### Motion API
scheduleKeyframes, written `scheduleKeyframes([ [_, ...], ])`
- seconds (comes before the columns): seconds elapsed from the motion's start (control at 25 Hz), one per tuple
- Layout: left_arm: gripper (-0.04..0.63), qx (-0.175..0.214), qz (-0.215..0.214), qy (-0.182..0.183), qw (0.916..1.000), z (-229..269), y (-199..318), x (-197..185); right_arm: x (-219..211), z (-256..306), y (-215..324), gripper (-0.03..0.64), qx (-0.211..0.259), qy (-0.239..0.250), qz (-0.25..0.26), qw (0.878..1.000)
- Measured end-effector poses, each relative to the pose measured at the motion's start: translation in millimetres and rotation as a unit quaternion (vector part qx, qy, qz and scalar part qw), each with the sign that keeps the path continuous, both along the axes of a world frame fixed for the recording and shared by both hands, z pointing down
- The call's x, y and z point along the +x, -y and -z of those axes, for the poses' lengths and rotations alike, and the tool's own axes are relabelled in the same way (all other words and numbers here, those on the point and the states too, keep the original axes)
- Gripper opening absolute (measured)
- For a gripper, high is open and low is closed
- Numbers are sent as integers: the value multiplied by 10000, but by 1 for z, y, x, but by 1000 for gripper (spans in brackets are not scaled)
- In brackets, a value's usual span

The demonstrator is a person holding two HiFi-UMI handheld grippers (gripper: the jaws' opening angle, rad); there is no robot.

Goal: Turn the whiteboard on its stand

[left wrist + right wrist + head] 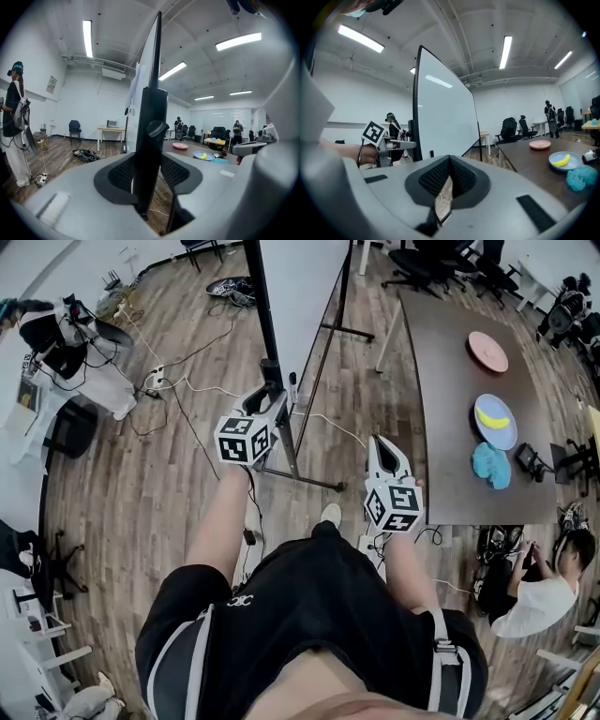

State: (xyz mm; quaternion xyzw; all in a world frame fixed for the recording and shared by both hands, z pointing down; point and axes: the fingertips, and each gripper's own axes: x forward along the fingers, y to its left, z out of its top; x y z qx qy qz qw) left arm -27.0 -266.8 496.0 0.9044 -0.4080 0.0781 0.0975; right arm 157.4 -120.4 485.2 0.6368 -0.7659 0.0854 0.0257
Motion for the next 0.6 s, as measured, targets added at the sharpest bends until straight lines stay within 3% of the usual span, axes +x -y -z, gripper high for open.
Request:
scheduleKeyframes([
  [0.6, 173, 156, 268, -63, 9995, 0, -51, -51, -51, 0, -57, 6, 0, 28, 159, 9999],
])
